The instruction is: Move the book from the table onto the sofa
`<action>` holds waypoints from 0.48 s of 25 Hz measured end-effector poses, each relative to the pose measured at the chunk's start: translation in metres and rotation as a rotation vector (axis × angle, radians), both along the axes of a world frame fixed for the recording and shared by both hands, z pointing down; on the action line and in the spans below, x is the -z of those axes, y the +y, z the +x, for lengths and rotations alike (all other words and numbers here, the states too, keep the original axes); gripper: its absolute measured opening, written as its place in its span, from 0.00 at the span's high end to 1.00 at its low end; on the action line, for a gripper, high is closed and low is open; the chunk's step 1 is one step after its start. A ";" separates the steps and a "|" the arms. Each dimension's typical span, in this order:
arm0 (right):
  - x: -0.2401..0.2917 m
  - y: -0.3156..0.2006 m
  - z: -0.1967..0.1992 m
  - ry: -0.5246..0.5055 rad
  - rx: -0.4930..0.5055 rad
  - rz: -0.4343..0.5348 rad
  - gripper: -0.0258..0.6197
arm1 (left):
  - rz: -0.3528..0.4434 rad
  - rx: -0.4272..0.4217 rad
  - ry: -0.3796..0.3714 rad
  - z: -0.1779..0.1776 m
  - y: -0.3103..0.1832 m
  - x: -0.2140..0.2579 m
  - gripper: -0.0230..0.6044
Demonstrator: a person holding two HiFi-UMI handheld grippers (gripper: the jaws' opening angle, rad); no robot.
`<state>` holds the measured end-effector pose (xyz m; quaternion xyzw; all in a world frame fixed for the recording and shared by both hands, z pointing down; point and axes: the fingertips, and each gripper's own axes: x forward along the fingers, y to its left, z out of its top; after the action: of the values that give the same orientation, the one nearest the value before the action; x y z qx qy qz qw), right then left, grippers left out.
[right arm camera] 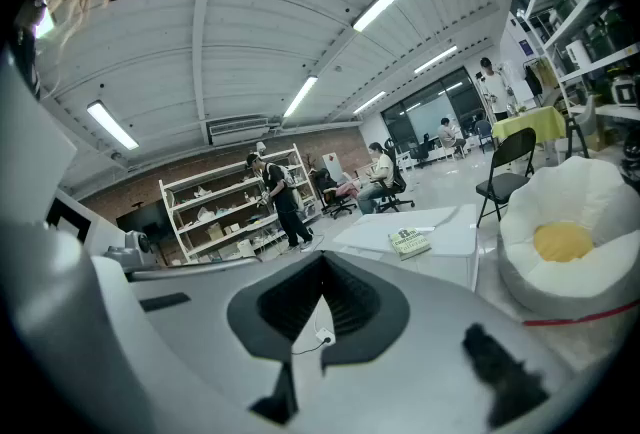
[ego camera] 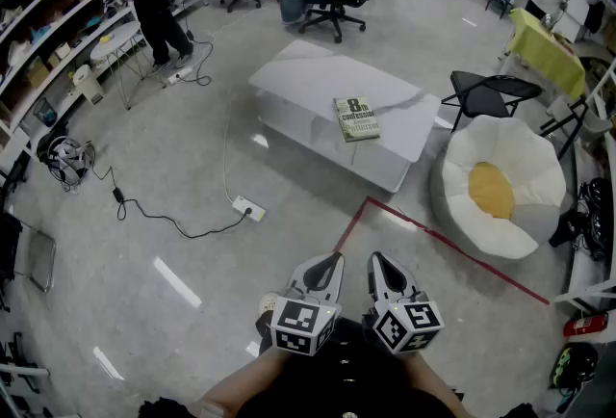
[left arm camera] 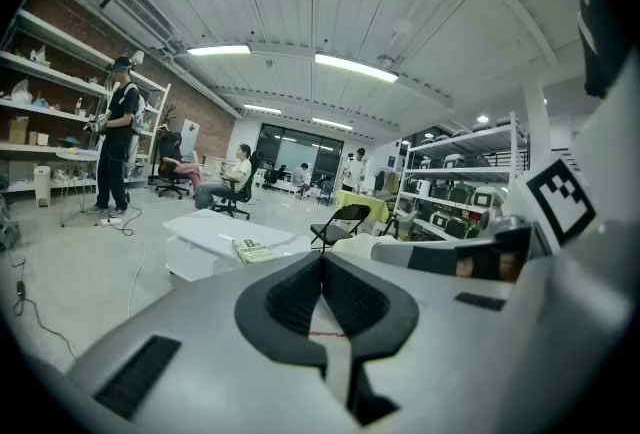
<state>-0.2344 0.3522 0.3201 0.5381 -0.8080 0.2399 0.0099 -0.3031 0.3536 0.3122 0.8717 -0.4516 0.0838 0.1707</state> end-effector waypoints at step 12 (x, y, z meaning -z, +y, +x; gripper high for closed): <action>-0.008 0.020 0.022 -0.037 -0.044 -0.010 0.94 | 0.009 0.000 0.005 0.026 0.013 0.001 0.95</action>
<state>-0.2129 0.3719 0.3277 0.5514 -0.7947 0.2538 -0.0077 -0.2775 0.3665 0.3115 0.8727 -0.4516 0.0793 0.1678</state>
